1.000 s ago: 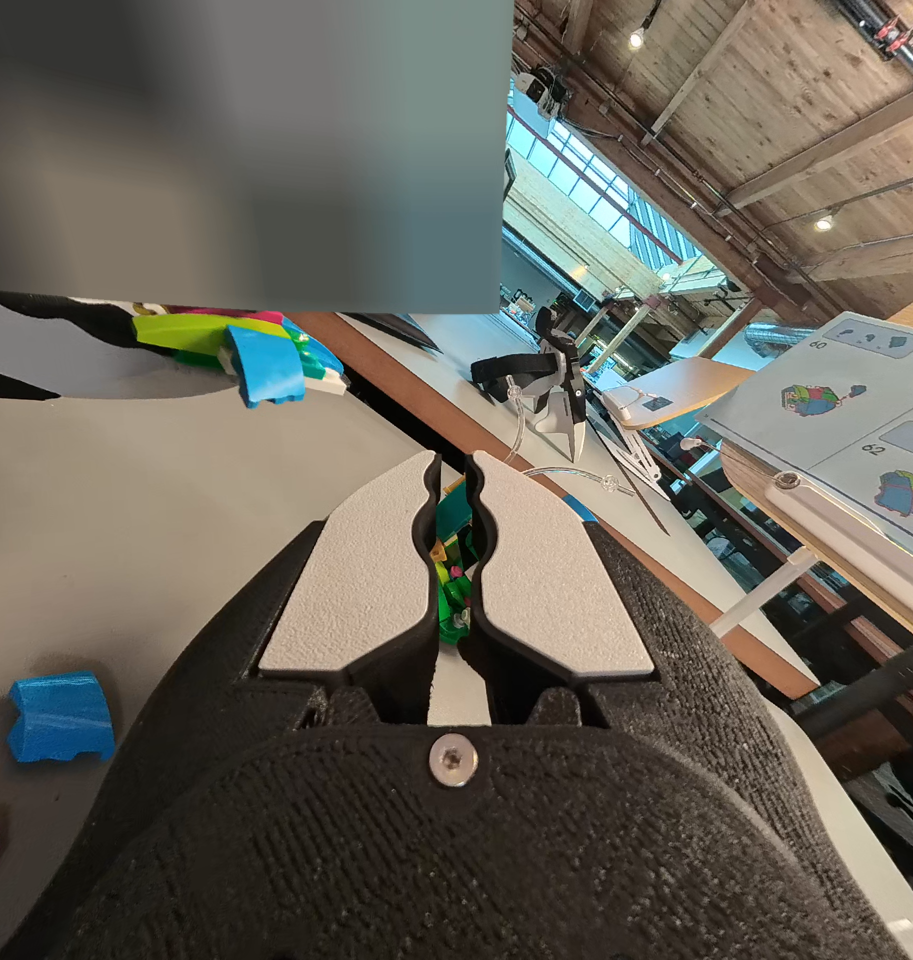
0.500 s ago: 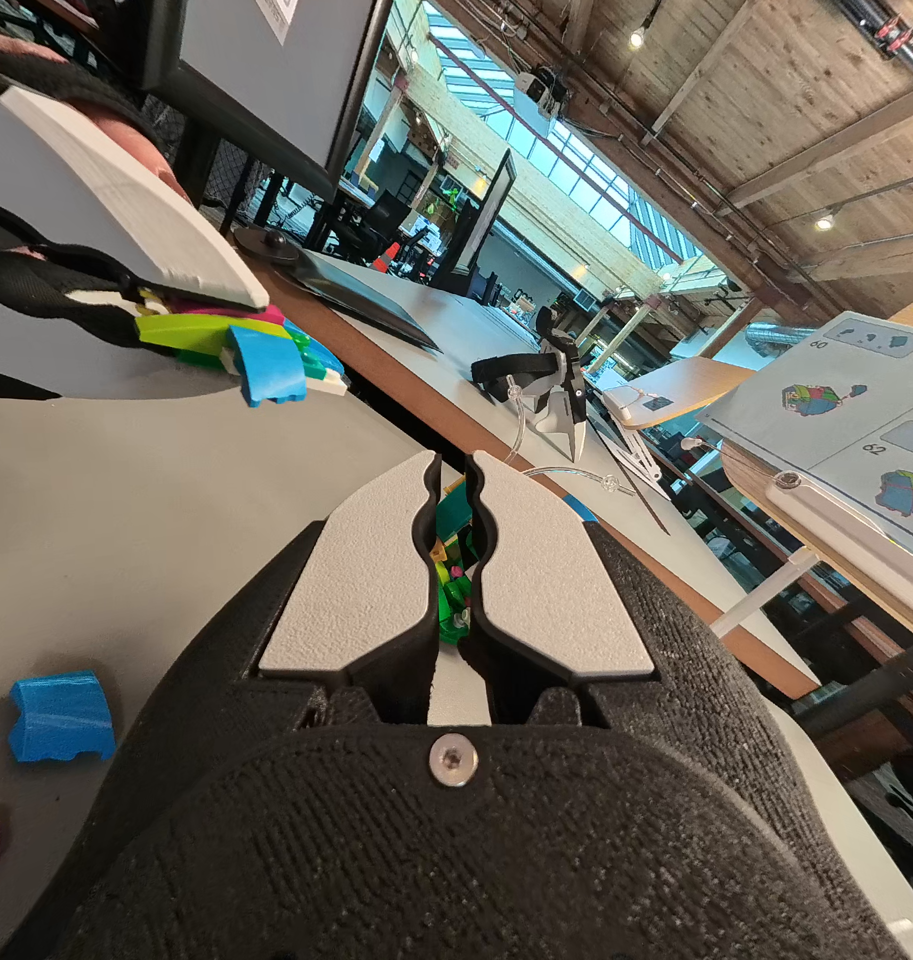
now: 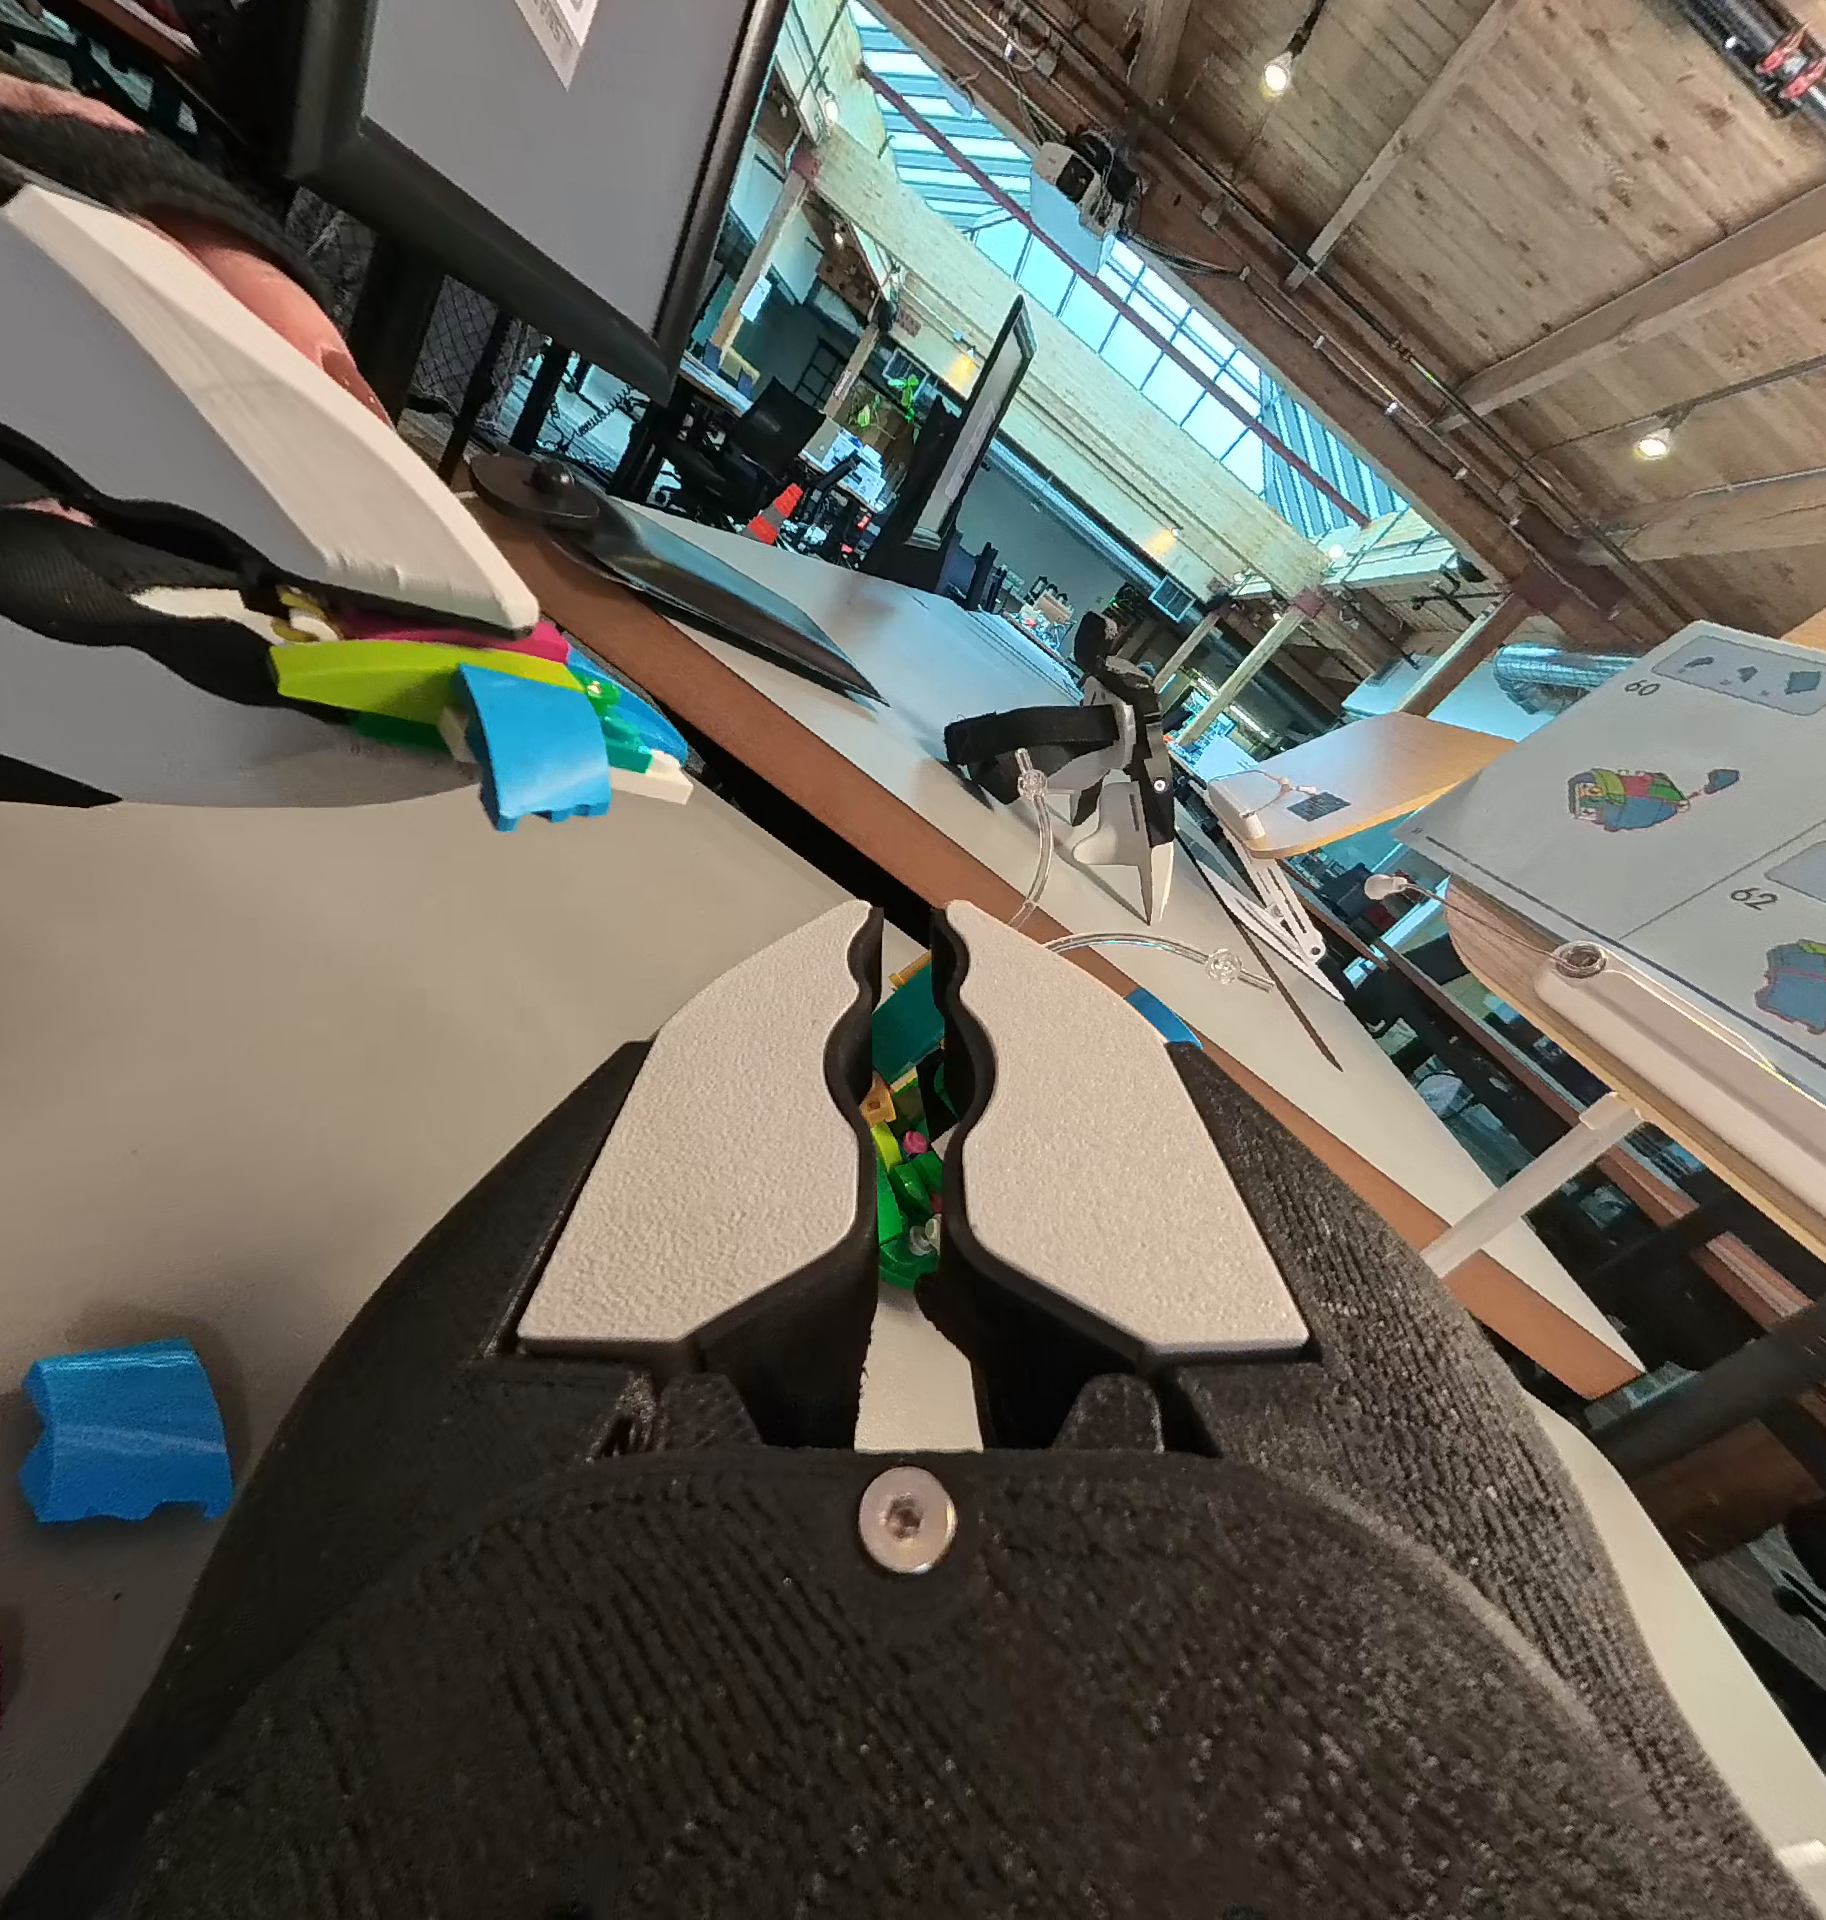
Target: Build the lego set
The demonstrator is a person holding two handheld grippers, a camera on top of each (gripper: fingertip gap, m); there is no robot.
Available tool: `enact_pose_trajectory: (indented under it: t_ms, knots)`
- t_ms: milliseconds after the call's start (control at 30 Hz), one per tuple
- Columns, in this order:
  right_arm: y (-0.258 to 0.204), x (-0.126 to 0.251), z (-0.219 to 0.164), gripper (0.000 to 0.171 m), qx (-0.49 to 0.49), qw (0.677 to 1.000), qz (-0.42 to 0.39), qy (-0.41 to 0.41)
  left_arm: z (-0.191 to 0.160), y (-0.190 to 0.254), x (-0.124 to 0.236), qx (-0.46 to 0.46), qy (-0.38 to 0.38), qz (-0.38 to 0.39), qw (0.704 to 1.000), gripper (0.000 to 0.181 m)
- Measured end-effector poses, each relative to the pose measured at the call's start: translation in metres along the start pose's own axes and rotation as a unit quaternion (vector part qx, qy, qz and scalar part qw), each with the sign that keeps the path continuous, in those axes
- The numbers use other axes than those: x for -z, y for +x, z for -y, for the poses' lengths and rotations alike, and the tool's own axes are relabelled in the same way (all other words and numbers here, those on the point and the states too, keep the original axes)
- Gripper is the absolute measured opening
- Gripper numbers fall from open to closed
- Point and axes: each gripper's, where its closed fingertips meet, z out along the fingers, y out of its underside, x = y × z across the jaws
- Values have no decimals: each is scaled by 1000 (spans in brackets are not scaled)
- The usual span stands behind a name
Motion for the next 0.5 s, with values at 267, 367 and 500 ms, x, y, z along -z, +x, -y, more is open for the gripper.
enact_pose_trajectory:
  t_ms: [267,367,500]
  knots:
    - [0,0,0,6,0,1000,0,0,0,0,0,0,1,-1,1000,14]
    - [-1,0,0,6,0,1000,1,-1,0,1,0,0,1,-2,1000,14]
    - [-1,0,0,6,0,1000,1,-1,0,1,0,0,0,-3,1000,14]
